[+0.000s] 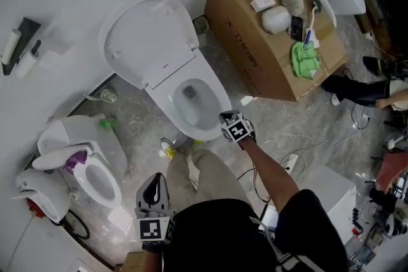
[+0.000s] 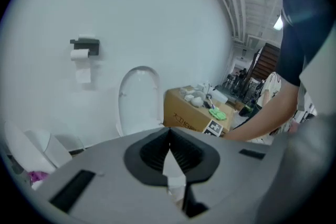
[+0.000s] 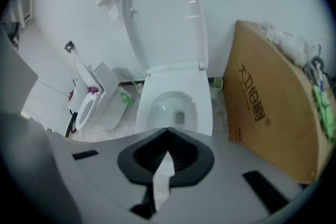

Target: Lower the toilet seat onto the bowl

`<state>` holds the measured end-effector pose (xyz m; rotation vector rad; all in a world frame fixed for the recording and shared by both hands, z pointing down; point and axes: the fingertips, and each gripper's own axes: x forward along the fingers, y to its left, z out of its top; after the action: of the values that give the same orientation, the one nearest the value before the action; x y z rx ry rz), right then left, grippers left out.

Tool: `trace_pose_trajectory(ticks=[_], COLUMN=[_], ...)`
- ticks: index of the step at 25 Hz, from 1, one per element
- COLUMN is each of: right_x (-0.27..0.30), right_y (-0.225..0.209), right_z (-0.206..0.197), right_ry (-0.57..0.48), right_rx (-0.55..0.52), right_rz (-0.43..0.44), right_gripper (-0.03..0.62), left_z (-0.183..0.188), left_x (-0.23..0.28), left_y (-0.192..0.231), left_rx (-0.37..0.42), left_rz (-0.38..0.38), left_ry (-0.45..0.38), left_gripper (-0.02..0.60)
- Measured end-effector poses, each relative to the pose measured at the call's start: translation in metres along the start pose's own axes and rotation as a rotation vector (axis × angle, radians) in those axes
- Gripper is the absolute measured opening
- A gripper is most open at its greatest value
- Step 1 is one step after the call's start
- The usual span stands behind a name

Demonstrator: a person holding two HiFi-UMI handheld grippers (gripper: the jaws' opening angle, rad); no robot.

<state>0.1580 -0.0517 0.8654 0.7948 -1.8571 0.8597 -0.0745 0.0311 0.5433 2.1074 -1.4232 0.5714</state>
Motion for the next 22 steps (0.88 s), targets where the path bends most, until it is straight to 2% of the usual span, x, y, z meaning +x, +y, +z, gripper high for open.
trace_pose_trajectory(ticks=[3, 6, 9, 11, 13, 17, 19, 22], right_x=[-0.075, -0.151, -0.227, -0.275, -0.318, -0.384, -0.406, -0.43], right_y=[0.003, 0.019, 0.042, 0.059, 0.082, 0.123, 0.139, 0.15], right_z=[0.07, 0.131, 0.177, 0.205, 0.222, 0.234, 0.231, 0.229], right_ry=[-0.148, -0.313, -0.474, -0.568, -0.633, -0.754, -0.813, -0.916], right_rx=[-0.084, -0.158, -0.177, -0.189, -0.195, -0.166, -0.162, -0.18], right_rz=[-0.027, -0.02, 0.018, 0.033, 0.055, 0.122, 0.135, 0.087], right_gripper=[-0.006, -0.006, -0.006, -0.006, -0.006, -0.006, -0.005, -0.003], left_z=[0.036, 0.081, 0.126, 0.159, 0.184, 0.205, 0.203, 0.197], left_x=[0.0, 0.003, 0.004, -0.001, -0.012, -0.031, -0.033, -0.033], left_y=[-0.011, -0.027, -0.042, -0.044, -0.041, -0.031, -0.032, -0.032], left_rx=[0.04, 0.118, 0.199, 0.236, 0.24, 0.155, 0.149, 0.197], left_rz=[-0.012, -0.042, -0.091, -0.096, -0.089, -0.072, -0.081, -0.092], left_ry=[-0.082, -0.178, -0.289, -0.374, -0.443, -0.533, -0.532, -0.495], left_gripper=[0.012, 0.012, 0.012, 0.012, 0.011, 0.011, 0.011, 0.012])
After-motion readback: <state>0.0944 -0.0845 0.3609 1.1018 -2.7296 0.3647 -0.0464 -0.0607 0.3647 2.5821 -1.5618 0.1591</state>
